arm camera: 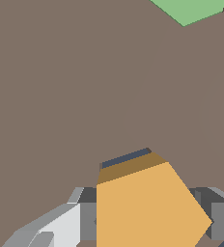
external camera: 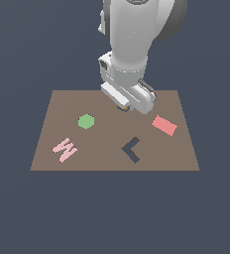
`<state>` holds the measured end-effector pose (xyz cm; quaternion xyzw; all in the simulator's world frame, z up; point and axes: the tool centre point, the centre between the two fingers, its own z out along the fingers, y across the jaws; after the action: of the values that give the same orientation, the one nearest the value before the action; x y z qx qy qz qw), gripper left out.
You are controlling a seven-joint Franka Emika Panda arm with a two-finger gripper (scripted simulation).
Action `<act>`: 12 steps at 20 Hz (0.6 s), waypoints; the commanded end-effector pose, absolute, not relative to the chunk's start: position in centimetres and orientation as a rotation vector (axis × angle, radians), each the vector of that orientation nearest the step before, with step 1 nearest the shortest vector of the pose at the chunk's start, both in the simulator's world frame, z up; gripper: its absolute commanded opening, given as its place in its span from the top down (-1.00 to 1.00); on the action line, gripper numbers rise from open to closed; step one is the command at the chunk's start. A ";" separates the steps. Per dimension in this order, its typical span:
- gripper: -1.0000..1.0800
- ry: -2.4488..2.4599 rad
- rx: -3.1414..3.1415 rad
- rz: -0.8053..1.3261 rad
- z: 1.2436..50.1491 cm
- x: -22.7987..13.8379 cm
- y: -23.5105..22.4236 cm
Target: Insert a designated object into the corresponding slot on a board.
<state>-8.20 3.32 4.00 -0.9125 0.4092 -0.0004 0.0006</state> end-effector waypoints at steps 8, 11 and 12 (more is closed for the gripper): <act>-0.92 1.280 -2.868 -0.001 3.1 -8.1 3.3; -0.92 1.280 -2.868 -0.001 3.1 -8.1 3.3; -0.92 1.280 -2.868 -0.001 3.1 -8.1 3.3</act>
<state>-8.14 3.32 3.06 -0.9132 0.4075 -0.0003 0.0005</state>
